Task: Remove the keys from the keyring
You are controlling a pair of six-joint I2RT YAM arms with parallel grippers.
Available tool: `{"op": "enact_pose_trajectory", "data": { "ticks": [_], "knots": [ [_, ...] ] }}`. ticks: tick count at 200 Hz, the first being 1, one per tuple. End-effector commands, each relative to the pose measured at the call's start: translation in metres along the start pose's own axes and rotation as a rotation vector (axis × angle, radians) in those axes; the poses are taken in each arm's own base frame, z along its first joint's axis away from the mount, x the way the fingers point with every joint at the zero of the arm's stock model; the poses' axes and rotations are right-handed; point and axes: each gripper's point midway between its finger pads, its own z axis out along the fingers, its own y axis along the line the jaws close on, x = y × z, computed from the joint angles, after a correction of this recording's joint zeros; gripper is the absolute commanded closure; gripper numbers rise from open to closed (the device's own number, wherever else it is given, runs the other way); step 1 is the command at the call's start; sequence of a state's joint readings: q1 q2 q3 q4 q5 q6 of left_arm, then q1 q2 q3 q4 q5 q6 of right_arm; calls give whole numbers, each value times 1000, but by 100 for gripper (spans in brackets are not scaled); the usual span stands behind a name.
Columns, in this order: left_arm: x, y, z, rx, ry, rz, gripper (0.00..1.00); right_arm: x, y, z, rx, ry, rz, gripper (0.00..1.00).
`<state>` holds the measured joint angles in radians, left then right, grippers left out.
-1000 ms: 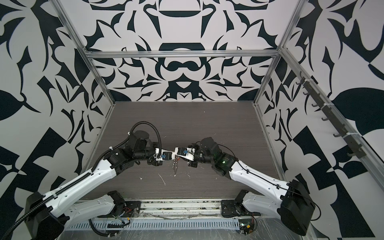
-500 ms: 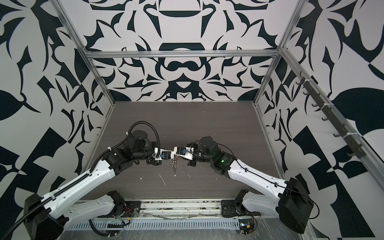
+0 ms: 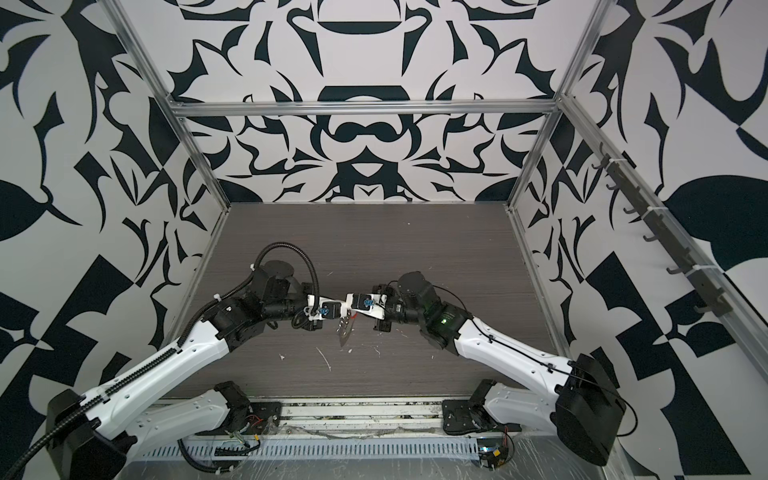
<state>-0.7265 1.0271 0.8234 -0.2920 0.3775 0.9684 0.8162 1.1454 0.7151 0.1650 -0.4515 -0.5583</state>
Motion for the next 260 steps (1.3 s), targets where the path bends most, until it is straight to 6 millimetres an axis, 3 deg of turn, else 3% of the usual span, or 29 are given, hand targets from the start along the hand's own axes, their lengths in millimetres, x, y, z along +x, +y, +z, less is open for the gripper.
{"op": "enact_pose_trajectory", "data": {
  "ticks": [1,24,69,88,105,138,186,260],
  "knots": [
    [-24,4,-8,-19,-93,48,100,-9,-12,4,31,2,-14,92],
    [-25,3,-9,-18,-95,47,100,-11,-12,4,30,-4,-17,100],
    [-22,6,-11,-25,-82,19,100,-29,-22,-6,70,-77,-2,100],
    [-23,11,-17,-34,-101,-12,81,-38,-27,-15,70,-122,27,100],
    [-25,18,-27,-48,-138,-49,74,-44,-31,-24,75,-153,43,100],
    [-28,27,-44,-58,-196,-90,73,-54,-35,-38,73,-203,54,100],
    [-41,43,-53,-22,-299,-178,73,-63,-30,-42,36,-245,35,100],
    [-47,34,-46,107,-346,-215,75,-67,-29,-43,20,-238,-3,100]
  ]
}}
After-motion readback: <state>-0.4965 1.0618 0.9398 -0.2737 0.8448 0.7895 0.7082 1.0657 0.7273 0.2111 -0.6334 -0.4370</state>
